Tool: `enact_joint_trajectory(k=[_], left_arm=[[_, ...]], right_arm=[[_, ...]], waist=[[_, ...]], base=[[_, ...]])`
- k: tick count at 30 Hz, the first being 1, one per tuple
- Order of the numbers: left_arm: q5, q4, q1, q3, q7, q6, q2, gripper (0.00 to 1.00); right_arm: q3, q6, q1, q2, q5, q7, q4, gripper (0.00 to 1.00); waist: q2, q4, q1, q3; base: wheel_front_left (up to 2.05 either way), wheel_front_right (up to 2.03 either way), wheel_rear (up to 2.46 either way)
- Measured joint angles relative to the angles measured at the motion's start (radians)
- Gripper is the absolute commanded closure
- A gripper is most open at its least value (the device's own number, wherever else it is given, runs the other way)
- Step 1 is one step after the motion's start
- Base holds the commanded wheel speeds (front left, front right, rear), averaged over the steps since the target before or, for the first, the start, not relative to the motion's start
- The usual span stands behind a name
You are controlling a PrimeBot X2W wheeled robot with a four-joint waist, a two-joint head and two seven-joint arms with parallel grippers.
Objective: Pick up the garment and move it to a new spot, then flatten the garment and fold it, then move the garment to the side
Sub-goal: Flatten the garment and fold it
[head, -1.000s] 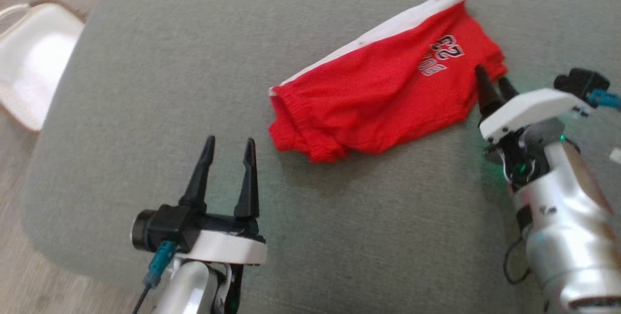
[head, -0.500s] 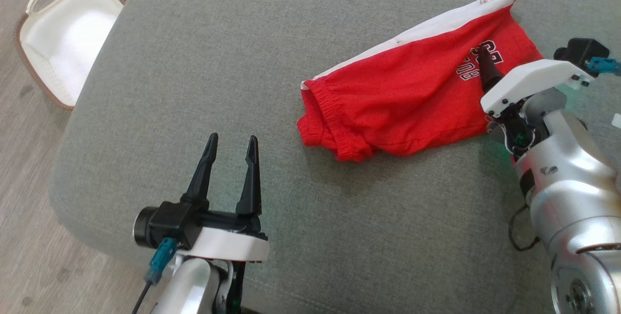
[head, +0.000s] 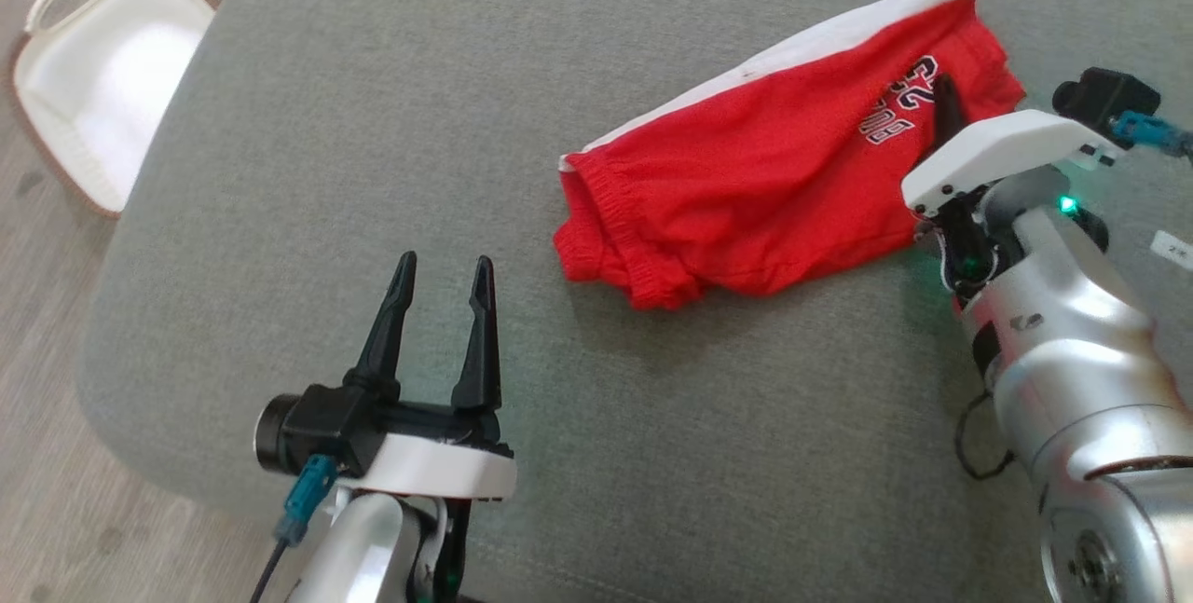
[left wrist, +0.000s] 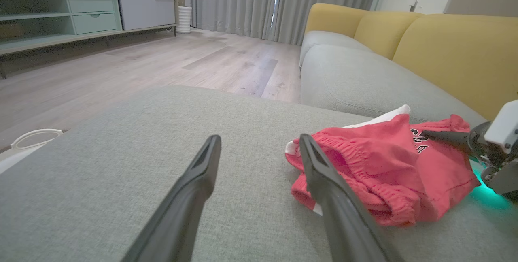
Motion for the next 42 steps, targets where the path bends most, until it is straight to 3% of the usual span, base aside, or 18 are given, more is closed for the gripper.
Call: enact_joint_trajectory(k=[5,12,25,33,42], left_arm=[[0.009,0.002,-0.002,0.010,0.000,-0.001,0.000,0.00],[0.040,0.008,0.002,0.044,0.000,-0.013,0.000,0.00],[0.057,-0.006,0.050,0.073,0.000,-0.029,0.000,0.00],[0.066,-0.006,0.050,0.071,0.000,-0.035,0.000,0.00],[0.074,-0.004,0.050,0.067,0.000,-0.043,0.000,0.00]], right_arm=[[0.040,0.000,0.026,0.005,0.091,-0.049,-0.048,1.00],[0.124,0.000,0.180,0.006,0.179,-0.110,-0.149,1.00],[0.146,0.000,0.386,0.010,0.268,-0.150,-0.214,1.00],[0.064,0.000,0.458,0.014,0.218,-0.150,-0.282,1.00],[0.036,0.000,0.459,0.016,0.197,-0.152,-0.330,1.00]], waist=[[0.0000,-0.043,0.0000,-0.017],[0.0000,-0.132,-0.0001,-0.068],[0.0000,-0.296,-0.0002,-0.168],[0.0000,-0.321,-0.0002,-0.186],[0.0000,-0.296,-0.0001,-0.185]], base=[[0.00,0.00,0.00],[0.00,0.00,0.00],[0.00,0.00,0.00],[0.00,0.00,0.00],[0.00,0.00,0.00]])
